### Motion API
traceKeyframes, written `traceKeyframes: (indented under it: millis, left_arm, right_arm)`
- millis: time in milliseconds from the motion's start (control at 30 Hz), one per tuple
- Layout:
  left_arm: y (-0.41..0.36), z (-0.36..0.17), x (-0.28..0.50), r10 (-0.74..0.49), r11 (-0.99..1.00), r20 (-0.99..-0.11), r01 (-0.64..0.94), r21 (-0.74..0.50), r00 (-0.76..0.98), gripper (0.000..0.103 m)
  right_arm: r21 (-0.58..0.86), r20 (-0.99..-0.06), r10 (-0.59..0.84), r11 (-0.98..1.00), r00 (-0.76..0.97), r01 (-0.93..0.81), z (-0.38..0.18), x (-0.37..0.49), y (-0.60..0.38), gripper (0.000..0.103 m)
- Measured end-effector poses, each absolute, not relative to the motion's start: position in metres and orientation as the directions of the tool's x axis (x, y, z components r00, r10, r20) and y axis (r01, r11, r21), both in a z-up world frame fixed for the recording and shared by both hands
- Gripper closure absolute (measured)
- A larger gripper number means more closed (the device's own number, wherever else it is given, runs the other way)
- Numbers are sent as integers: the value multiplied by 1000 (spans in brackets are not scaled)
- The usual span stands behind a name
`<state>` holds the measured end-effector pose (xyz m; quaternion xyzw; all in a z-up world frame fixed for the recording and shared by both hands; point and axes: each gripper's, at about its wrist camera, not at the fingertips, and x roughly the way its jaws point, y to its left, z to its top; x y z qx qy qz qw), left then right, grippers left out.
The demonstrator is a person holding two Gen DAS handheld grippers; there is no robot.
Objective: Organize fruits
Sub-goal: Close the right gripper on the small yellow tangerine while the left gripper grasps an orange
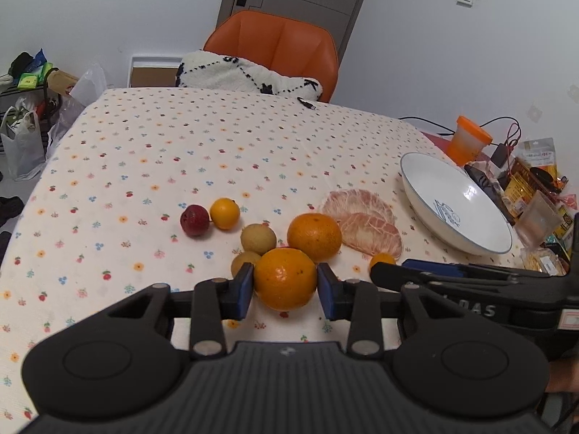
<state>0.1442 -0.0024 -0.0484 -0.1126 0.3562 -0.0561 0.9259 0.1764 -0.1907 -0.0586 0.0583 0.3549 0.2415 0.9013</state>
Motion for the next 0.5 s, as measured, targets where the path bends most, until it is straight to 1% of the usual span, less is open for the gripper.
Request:
traceKeyframes:
  millis: [67, 100, 133, 167, 200, 367, 500]
  left_arm:
    - [-2, -47, 144, -185, 968, -641, 26, -249, 745, 67]
    - [-2, -46, 144, -179, 970, -638, 26, -242, 748, 67]
    - [-2, -46, 143, -174, 971, -637, 24, -237, 751, 67]
    - [-2, -46, 143, -172, 971, -637, 22, -236, 752, 67]
    - [-1, -46, 144, -173, 971, -637, 21, -240, 751, 67]
    - [-3, -44, 144, -173, 971, -630, 25, -236, 757, 67]
    - [-9, -42, 149, -177, 971, -622, 33, -236, 763, 67]
  right_arm:
    - [267, -609, 471, 879, 638, -395, -62, 178, -188, 54]
    - [261, -604, 470, 880, 644, -397, -62, 178, -187, 58]
    - [254, -603, 466, 882, 647, -398, -63, 178, -186, 67]
    - [249, -604, 462, 883, 649, -398, -63, 179, -186, 74]
    - [251, -607, 465, 882, 645, -399, -63, 180, -186, 78]
    - [289, -596, 490, 870, 636, -399, -61, 178, -194, 78]
    - [298, -570, 509, 859, 645, -416, -54, 173, -203, 78]
